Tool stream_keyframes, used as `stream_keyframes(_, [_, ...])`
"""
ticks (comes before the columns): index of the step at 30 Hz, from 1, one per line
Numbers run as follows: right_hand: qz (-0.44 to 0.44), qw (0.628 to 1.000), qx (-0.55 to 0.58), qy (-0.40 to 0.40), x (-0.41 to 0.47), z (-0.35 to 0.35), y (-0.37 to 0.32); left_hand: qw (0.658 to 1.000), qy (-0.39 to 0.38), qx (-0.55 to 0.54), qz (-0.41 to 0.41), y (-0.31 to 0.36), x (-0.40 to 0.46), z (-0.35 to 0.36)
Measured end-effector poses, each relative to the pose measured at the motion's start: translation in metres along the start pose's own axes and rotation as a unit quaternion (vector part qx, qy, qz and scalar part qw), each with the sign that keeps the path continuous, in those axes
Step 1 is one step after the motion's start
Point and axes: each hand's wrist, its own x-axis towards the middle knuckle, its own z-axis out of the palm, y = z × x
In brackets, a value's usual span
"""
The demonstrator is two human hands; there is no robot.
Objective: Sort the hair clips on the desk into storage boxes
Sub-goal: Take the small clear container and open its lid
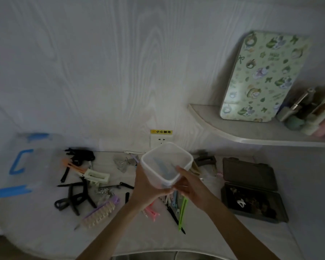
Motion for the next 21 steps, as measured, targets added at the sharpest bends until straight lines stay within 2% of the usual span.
stream_keyframes(3, [-0.008, 1.000, -0.006, 0.014, 0.001, -0.009, -0.002, 1.000, -0.027, 0.012, 0.005, 0.002, 0.000, -0.002])
stream_keyframes(6, [-0.009, 1.000, -0.004, 0.023, 0.002, -0.020, -0.006, 0.997, -0.052, 0.049, -0.037, 0.006, -0.002, -0.008])
stream_keyframes(10, [-0.034, 0.999, 0.001, 0.016, 0.001, -0.019, 0.000, 0.991, -0.112, 0.006, -0.078, 0.008, -0.007, -0.006])
stream_keyframes(15, [-0.062, 0.996, -0.032, 0.051, 0.000, -0.011, 0.004, 0.996, -0.040, -0.013, -0.076, 0.015, -0.014, 0.007])
stream_keyframes(18, [-0.075, 0.994, 0.016, 0.074, 0.000, -0.009, 0.008, 0.996, -0.007, -0.013, -0.083, 0.012, -0.019, 0.010])
stream_keyframes(21, [-0.086, 0.992, 0.054, 0.081, -0.002, -0.007, 0.012, 0.997, 0.012, 0.040, -0.058, 0.009, -0.023, 0.008])
